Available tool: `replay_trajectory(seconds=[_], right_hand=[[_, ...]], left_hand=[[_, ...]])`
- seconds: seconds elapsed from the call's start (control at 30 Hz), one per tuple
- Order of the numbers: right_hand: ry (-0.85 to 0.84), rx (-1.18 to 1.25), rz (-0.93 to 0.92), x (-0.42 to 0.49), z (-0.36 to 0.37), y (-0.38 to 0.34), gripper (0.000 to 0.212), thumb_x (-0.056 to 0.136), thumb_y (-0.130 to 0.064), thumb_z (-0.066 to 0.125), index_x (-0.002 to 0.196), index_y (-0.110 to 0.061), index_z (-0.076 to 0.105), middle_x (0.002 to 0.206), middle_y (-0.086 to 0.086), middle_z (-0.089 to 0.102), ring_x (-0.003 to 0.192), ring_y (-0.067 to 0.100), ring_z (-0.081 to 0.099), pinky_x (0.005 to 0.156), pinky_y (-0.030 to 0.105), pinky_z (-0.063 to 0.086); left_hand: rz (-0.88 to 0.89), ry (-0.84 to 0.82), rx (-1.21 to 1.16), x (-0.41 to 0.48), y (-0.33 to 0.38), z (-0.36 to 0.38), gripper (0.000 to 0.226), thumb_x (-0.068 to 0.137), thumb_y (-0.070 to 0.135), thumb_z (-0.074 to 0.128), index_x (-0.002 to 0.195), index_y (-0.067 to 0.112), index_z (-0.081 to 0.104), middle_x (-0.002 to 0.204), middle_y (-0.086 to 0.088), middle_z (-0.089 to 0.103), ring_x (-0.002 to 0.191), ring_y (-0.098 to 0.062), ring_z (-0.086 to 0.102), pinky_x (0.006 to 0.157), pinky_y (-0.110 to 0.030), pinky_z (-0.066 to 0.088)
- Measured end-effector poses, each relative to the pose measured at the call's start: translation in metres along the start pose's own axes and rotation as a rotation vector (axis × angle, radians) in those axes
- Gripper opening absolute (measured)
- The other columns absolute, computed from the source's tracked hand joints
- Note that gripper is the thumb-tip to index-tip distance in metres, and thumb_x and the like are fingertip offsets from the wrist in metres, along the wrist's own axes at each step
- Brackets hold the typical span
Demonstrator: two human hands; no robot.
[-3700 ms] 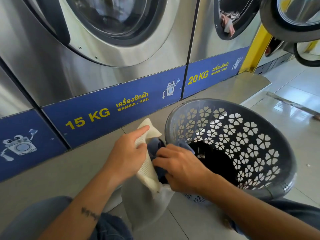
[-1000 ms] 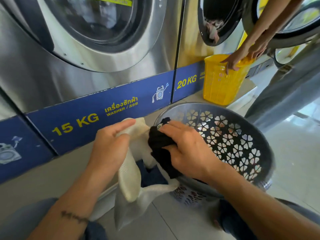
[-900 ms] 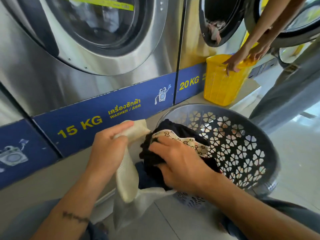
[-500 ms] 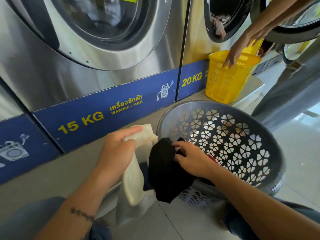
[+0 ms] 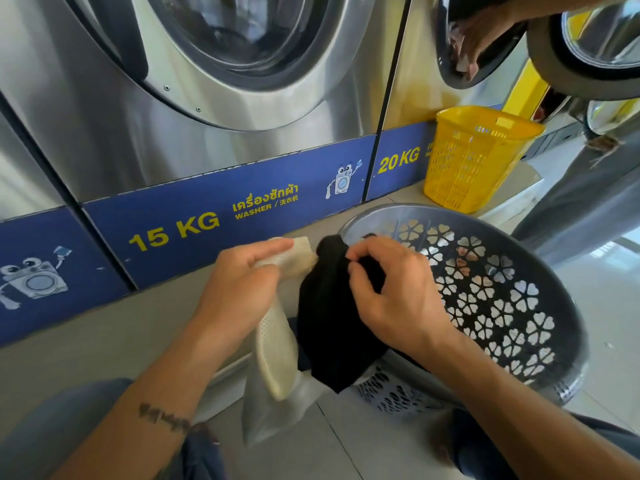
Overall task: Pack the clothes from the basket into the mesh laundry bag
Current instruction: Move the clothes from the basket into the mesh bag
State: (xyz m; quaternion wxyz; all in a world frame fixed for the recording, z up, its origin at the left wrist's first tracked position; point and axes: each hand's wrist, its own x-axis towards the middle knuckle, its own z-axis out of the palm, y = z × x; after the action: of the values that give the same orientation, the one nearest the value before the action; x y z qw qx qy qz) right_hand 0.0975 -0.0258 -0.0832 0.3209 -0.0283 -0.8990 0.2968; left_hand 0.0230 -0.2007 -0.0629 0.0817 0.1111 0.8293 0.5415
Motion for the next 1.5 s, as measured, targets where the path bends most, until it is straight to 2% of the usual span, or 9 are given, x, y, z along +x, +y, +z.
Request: replay_trajectory(seconds=[0.03, 0.1, 0.17, 0.3, 0.53, 0.7, 0.87, 1.17, 1.5], right_hand=[[0.026, 0.023, -0.062, 0.001, 0.003, -0.010, 0.008, 0.085, -0.011, 0.065, 0.091, -0.012, 0.070, 0.085, -0.003, 0.070, 0.080, 0.013, 0.064, 0.075, 0.024, 0.050], [-0.035, 0.062, -0.137, -0.003, 0.017, -0.020, 0.008, 0.085, -0.008, 0.066, 0.090, -0.012, 0.069, 0.086, -0.001, 0.070, 0.081, 0.015, 0.062, 0.077, 0.027, 0.050], [-0.311, 0.029, -0.151, -0.014, 0.036, -0.020, 0.011, 0.087, -0.011, 0.061, 0.094, -0.014, 0.069, 0.091, 0.002, 0.070, 0.085, 0.021, 0.062, 0.080, 0.037, 0.052], [-0.848, -0.148, -0.113, -0.022, 0.048, -0.007, 0.047, 0.088, -0.006, 0.056, 0.132, -0.023, 0.056, 0.117, 0.002, 0.069, 0.105, 0.024, 0.064, 0.091, 0.042, 0.055], [-0.599, -0.385, -0.237, -0.017, 0.038, 0.010, 0.053, 0.074, -0.005, 0.063, 0.119, -0.026, 0.042, 0.080, -0.007, 0.063, 0.071, 0.020, 0.057, 0.084, 0.038, 0.041], [-0.487, -0.157, -0.054, -0.026, 0.043, 0.016, 0.063, 0.069, 0.002, 0.063, 0.125, -0.023, 0.046, 0.101, -0.004, 0.052, 0.095, 0.020, 0.051, 0.093, 0.040, 0.045], [-0.329, -0.099, 0.144, -0.024, 0.044, 0.031, 0.081, 0.075, -0.005, 0.073, 0.143, -0.023, 0.035, 0.124, 0.000, 0.036, 0.115, 0.021, 0.044, 0.096, 0.035, 0.051], [-0.435, -0.163, 0.241, -0.026, 0.037, 0.052, 0.040, 0.086, -0.035, 0.066, 0.124, -0.042, 0.057, 0.146, 0.006, 0.034, 0.142, 0.030, 0.028, 0.114, 0.050, 0.036], [-0.319, -0.069, 0.204, -0.021, 0.030, 0.050, 0.035, 0.078, -0.013, 0.055, 0.110, -0.026, 0.062, 0.103, -0.007, 0.068, 0.093, 0.014, 0.063, 0.082, 0.036, 0.056]], left_hand=[[-0.001, 0.022, -0.012, 0.001, 0.001, -0.003, 0.054, 0.081, -0.003, 0.046, 0.113, 0.032, 0.072, 0.117, 0.005, 0.069, 0.069, -0.011, 0.065, 0.078, -0.033, 0.054], [-0.006, 0.051, -0.042, 0.005, 0.002, -0.010, 0.055, 0.080, -0.004, 0.047, 0.112, 0.032, 0.073, 0.102, 0.016, 0.070, 0.105, -0.005, 0.034, 0.077, -0.024, 0.052], [-0.014, 0.039, -0.074, 0.009, 0.000, -0.015, 0.057, 0.078, -0.003, 0.048, 0.112, 0.034, 0.072, 0.080, 0.026, 0.071, 0.075, -0.001, 0.047, 0.059, -0.002, 0.041], [-0.037, 0.004, -0.042, 0.011, -0.001, -0.018, 0.059, 0.078, -0.001, 0.048, 0.117, 0.038, 0.070, 0.109, 0.024, 0.069, 0.077, 0.003, 0.058, 0.061, -0.003, 0.039], [-0.030, -0.030, -0.028, 0.008, 0.000, -0.010, 0.056, 0.082, -0.001, 0.048, 0.120, 0.035, 0.068, 0.125, 0.018, 0.063, 0.096, 0.007, 0.054, 0.078, -0.010, 0.034], [-0.039, -0.036, -0.024, 0.004, 0.000, -0.006, 0.056, 0.082, -0.002, 0.047, 0.120, 0.034, 0.069, 0.118, 0.020, 0.060, 0.088, 0.017, 0.052, 0.073, -0.009, 0.033], [-0.044, -0.043, 0.012, 0.003, -0.002, -0.005, 0.056, 0.083, -0.002, 0.047, 0.121, 0.033, 0.068, 0.128, 0.013, 0.061, 0.115, -0.022, 0.056, 0.089, -0.028, 0.039], [-0.053, -0.074, 0.065, 0.000, -0.001, -0.002, 0.057, 0.082, -0.001, 0.047, 0.122, 0.034, 0.067, 0.128, -0.013, 0.064, 0.122, -0.045, 0.047, 0.100, -0.052, 0.043], [-0.050, -0.086, 0.040, 0.001, -0.003, -0.001, 0.057, 0.080, 0.001, 0.047, 0.122, 0.035, 0.067, 0.135, 0.012, 0.060, 0.122, -0.033, 0.053, 0.103, -0.043, 0.042]])
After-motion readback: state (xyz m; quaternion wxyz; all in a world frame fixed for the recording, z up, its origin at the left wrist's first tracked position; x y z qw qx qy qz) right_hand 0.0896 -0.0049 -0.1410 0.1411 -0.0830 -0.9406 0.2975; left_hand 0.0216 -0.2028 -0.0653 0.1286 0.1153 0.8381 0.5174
